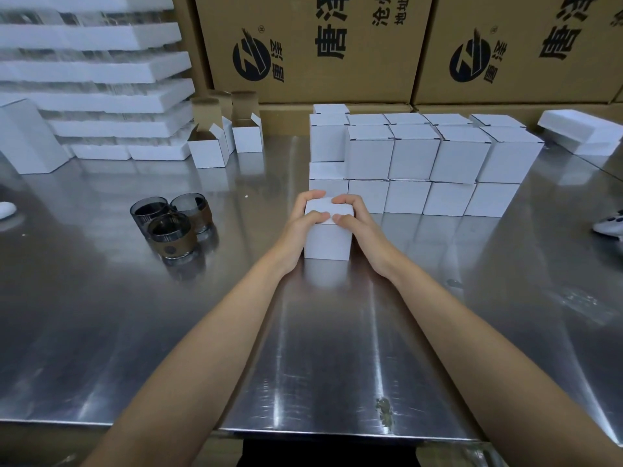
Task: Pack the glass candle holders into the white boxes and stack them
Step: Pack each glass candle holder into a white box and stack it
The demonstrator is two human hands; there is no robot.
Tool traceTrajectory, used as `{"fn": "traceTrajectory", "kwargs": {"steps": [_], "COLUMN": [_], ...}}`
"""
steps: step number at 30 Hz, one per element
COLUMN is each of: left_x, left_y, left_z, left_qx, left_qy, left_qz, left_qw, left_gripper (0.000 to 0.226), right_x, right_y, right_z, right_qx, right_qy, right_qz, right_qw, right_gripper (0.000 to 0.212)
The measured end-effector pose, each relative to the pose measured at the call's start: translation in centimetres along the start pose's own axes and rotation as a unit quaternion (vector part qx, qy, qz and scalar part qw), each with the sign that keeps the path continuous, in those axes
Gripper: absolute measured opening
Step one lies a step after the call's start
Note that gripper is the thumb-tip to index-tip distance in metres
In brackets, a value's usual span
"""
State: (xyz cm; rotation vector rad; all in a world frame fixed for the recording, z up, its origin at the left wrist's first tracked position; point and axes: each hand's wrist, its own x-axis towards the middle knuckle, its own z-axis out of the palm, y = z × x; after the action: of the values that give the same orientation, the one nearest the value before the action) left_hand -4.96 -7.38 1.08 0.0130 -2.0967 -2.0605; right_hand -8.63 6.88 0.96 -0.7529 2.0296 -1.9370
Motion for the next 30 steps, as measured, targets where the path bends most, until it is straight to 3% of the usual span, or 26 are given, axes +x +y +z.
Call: {"fn": "traceTrajectory", "kwargs": {"steps": [6, 12, 17, 20, 23, 26, 30], "left_x": [0.0, 0.5, 1.4, 2.6, 4.3, 6.5, 9.0], "left_y": [-0.1, -0.7, -0.7, 0.3, 1.8, 3.1, 3.3], "left_z": [-0.8, -3.2, -4.7, -4.6, -3.6, -2.5, -1.4], "left_qx": [0.002, 0.094, -0.028, -0.128, -0.158, -0.182, -0.126], "left_qy": [-0.036, -0.121, 0.006, 0.122, 0.193, 0.225, 0.193], "left_qz": [-0.008, 0.022, 0.051, 0.082, 0.122, 0.148, 0.164], "left_qw": [0.999, 0.988, 0.998, 0.981, 0.961, 0.946, 0.959], "left_gripper": [0.043, 0.079, 0.071, 0.068, 0.071, 0.064, 0.064], "right_x": [0.0, 0.1, 0.2, 0.5, 1.3, 1.9, 2.1], "right_y": [0.1, 0.8, 0.9, 1.2, 1.7, 2.1, 2.2], "right_z": [0.3, 0.4, 0.9, 1.4, 1.7, 1.9, 2.0], "right_qx": [0.010, 0.057, 0.027, -0.089, -0.217, -0.294, -0.336], "right_qy": [0.011, 0.048, 0.144, 0.201, 0.195, 0.165, 0.138], "right_qz": [0.000, -0.037, -0.117, -0.192, -0.220, -0.223, -0.237], "right_qw": [1.000, 0.996, 0.982, 0.956, 0.931, 0.915, 0.901], "right_gripper": [0.024, 0.029, 0.034, 0.029, 0.025, 0.030, 0.030]}}
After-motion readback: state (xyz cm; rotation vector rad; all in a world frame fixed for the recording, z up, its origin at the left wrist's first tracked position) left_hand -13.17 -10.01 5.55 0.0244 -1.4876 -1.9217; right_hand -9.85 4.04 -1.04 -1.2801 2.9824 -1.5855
